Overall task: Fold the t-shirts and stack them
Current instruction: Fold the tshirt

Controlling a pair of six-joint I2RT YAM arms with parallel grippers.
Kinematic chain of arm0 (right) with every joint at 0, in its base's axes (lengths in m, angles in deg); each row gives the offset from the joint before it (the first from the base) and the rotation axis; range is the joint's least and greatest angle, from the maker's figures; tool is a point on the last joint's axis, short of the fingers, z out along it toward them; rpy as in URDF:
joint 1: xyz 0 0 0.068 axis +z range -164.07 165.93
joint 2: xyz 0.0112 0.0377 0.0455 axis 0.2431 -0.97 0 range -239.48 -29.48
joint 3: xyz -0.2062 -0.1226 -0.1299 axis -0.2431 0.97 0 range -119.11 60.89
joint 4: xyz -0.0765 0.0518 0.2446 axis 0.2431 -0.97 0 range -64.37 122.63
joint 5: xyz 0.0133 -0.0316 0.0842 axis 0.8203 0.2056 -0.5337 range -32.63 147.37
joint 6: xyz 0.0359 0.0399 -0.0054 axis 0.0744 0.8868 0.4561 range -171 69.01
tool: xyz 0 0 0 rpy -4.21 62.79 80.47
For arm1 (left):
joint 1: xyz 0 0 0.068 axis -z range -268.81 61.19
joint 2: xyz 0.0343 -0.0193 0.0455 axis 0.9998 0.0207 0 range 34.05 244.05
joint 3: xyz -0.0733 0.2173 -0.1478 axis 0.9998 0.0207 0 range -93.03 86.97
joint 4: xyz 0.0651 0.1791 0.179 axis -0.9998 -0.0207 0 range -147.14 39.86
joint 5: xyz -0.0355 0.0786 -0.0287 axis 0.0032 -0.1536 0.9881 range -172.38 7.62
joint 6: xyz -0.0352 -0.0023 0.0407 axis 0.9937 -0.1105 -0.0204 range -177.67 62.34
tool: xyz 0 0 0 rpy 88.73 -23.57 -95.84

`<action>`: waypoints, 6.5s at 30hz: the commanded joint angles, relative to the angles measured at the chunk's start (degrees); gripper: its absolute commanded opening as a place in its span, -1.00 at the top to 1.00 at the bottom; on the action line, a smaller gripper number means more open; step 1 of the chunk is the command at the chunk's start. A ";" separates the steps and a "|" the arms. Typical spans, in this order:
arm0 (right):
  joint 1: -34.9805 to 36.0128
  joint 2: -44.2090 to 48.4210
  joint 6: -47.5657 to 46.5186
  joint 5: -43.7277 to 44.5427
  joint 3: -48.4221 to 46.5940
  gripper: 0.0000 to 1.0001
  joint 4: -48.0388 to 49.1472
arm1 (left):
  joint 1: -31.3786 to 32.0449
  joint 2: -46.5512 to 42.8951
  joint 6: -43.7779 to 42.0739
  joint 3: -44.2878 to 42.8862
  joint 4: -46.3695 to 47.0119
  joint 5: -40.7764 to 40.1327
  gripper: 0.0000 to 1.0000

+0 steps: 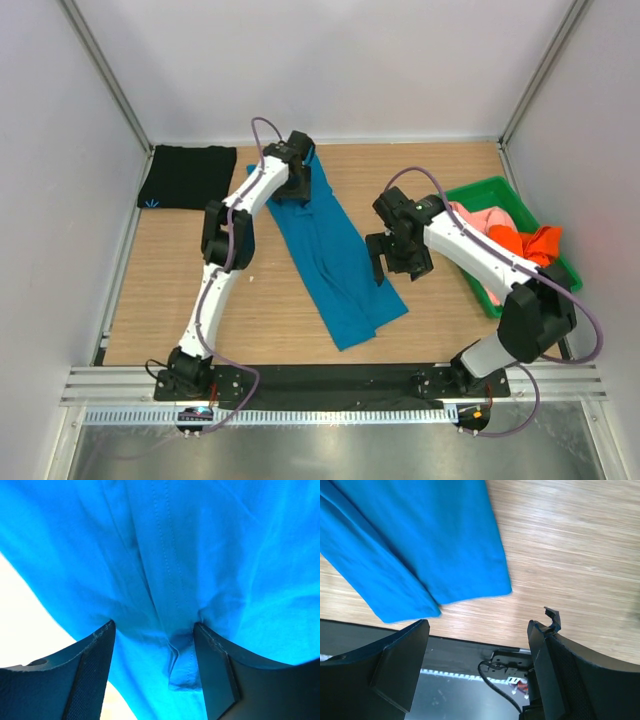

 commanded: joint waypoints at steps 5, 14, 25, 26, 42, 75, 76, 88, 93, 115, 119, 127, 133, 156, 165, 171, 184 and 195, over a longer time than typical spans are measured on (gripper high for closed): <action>-0.30 -9.07 -1.90 -8.15 -6.20 -0.73 2.81 | -4.43 -6.17 -11.75 -0.72 7.02 5.68 -0.39; -1.00 -17.68 -3.74 -6.58 -9.02 -0.59 6.42 | -4.34 -28.23 0.47 17.27 4.29 9.91 -0.39; -1.27 -21.30 -5.15 -3.23 -2.70 0.18 14.41 | -4.34 -59.63 5.30 49.47 2.79 12.98 -0.37; -1.18 -21.21 -4.63 -3.66 -1.91 0.21 15.29 | -4.34 -63.46 6.61 53.56 3.14 13.59 -0.37; 10.83 -0.32 29.86 -12.55 30.96 0.35 35.05 | -4.43 -83.80 16.82 74.42 2.18 13.86 -0.36; 7.35 -45.28 -3.92 17.34 -46.01 -0.23 26.26 | -4.25 -86.62 18.84 89.81 10.00 20.98 -0.26; 7.08 -47.55 -4.53 17.25 -46.72 -0.19 27.07 | -4.25 -85.75 18.67 90.24 11.13 21.42 -0.26; 1.55 -65.32 -4.71 18.66 -67.45 -0.20 26.20 | -4.34 -75.37 15.15 87.62 14.22 23.79 -0.25; 1.37 -59.82 -4.45 14.71 -66.86 -0.32 25.84 | -2.94 -77.81 17.08 88.22 13.17 24.76 -0.25; 0.84 -44.93 8.03 -22.39 -45.58 0.17 30.07 | 16.31 -85.92 40.99 99.56 18.26 14.30 0.03; 0.49 -45.90 7.51 -22.48 -43.57 0.22 30.94 | 16.31 -82.76 41.08 100.71 22.56 15.52 0.10; -0.74 -48.89 6.19 -22.92 -43.73 0.36 30.42 | 16.31 -74.94 41.60 102.81 29.50 18.61 0.16; -1.36 -50.03 5.05 -22.74 -43.73 0.35 29.72 | 16.31 -74.39 42.04 103.52 29.69 18.17 0.18; 5.85 -31.66 3.99 -32.40 -17.98 0.09 31.02 | 16.31 -75.99 41.87 102.73 31.27 19.31 0.23; 7.61 -35.18 4.43 -32.76 -18.60 0.14 32.26 | 16.31 -72.99 41.87 102.03 31.19 19.84 0.24; 7.78 -36.76 4.95 -32.85 -17.89 0.20 33.57 | 16.31 -73.25 41.87 102.03 31.10 19.93 0.24; 8.05 -37.20 6.27 -33.73 -19.47 0.25 35.07 | 16.31 -73.61 41.69 102.11 30.57 20.10 0.24; 8.14 -35.71 6.36 -33.38 -18.86 0.21 34.19 | 16.31 -74.13 41.96 102.29 30.48 19.75 0.24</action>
